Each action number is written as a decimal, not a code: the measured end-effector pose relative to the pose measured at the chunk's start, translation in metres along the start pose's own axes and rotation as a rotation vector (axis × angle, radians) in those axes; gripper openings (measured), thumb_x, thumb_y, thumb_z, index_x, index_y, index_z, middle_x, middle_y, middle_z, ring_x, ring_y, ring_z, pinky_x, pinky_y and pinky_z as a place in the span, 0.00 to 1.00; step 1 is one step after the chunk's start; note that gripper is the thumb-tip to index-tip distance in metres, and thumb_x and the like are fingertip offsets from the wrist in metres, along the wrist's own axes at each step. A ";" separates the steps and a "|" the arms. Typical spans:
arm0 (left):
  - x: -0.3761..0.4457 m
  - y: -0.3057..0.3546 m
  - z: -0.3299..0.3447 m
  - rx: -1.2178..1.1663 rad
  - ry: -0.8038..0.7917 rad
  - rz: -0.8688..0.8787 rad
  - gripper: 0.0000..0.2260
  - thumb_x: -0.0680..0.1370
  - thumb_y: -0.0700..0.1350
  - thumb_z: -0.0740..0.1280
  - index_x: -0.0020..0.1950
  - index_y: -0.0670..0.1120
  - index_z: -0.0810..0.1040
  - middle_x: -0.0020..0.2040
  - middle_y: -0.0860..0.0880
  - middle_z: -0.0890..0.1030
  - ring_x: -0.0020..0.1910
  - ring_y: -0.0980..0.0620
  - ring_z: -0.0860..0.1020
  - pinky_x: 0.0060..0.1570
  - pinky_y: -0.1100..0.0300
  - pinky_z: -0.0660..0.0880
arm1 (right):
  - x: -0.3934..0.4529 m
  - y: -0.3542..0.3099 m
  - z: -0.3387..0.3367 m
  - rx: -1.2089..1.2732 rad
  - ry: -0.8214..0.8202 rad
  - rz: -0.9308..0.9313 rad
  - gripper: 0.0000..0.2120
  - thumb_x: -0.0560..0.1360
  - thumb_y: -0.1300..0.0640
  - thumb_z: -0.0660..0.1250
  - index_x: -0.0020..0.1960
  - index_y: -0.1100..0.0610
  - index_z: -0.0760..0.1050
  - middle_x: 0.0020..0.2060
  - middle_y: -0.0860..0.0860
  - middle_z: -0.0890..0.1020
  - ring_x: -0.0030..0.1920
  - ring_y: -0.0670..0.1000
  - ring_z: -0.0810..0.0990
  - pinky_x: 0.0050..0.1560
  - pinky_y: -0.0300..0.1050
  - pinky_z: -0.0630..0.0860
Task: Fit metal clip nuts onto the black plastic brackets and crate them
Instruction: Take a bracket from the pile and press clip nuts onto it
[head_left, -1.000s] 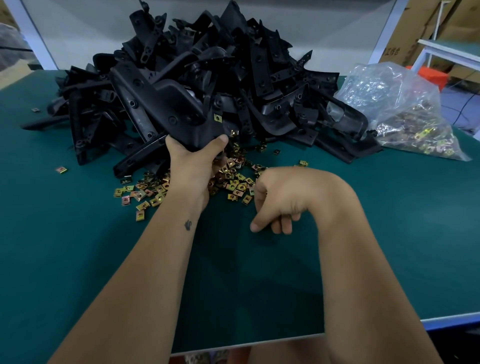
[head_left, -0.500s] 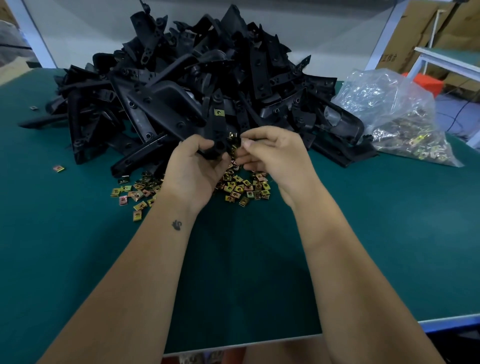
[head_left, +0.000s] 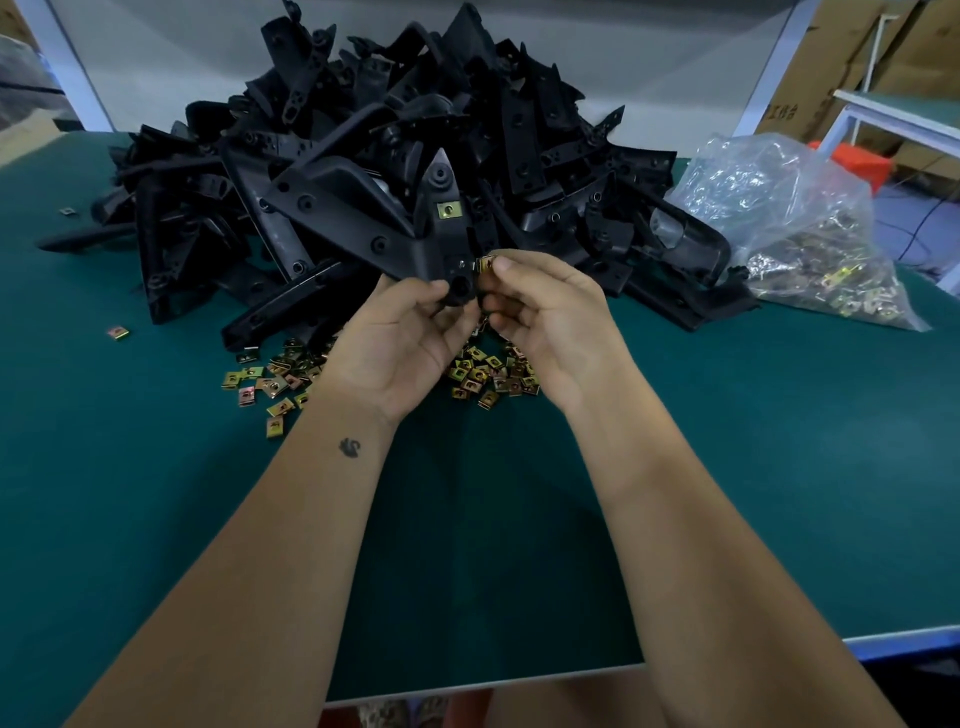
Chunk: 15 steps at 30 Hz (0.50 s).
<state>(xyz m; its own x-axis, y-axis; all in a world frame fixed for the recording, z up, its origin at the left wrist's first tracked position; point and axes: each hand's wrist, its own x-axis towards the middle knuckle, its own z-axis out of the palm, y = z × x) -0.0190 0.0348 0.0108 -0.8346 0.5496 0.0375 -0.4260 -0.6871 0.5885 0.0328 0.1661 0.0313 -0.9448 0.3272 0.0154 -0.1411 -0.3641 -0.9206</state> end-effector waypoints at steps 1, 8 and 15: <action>0.000 0.000 0.000 0.006 -0.004 -0.003 0.19 0.69 0.34 0.65 0.59 0.43 0.70 0.49 0.42 0.80 0.41 0.50 0.81 0.43 0.60 0.80 | 0.000 0.000 0.000 -0.003 0.001 -0.006 0.07 0.76 0.65 0.68 0.42 0.57 0.83 0.35 0.52 0.84 0.34 0.47 0.81 0.36 0.38 0.78; 0.000 0.000 0.001 0.019 -0.004 -0.009 0.22 0.69 0.34 0.65 0.63 0.43 0.69 0.51 0.43 0.80 0.42 0.50 0.80 0.42 0.60 0.80 | 0.001 0.001 0.002 0.010 -0.013 -0.084 0.08 0.76 0.69 0.65 0.43 0.59 0.80 0.35 0.53 0.82 0.37 0.48 0.81 0.41 0.40 0.79; 0.000 0.000 0.001 0.029 -0.007 -0.023 0.23 0.69 0.34 0.64 0.64 0.43 0.70 0.50 0.44 0.80 0.42 0.51 0.81 0.42 0.61 0.79 | 0.002 0.004 0.002 -0.117 -0.024 -0.102 0.09 0.74 0.71 0.67 0.44 0.58 0.81 0.37 0.52 0.82 0.38 0.48 0.78 0.44 0.42 0.77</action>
<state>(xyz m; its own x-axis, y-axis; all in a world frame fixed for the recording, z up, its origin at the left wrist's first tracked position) -0.0189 0.0353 0.0113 -0.8223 0.5683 0.0296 -0.4344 -0.6605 0.6124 0.0301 0.1635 0.0284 -0.9344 0.3356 0.1197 -0.2030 -0.2252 -0.9529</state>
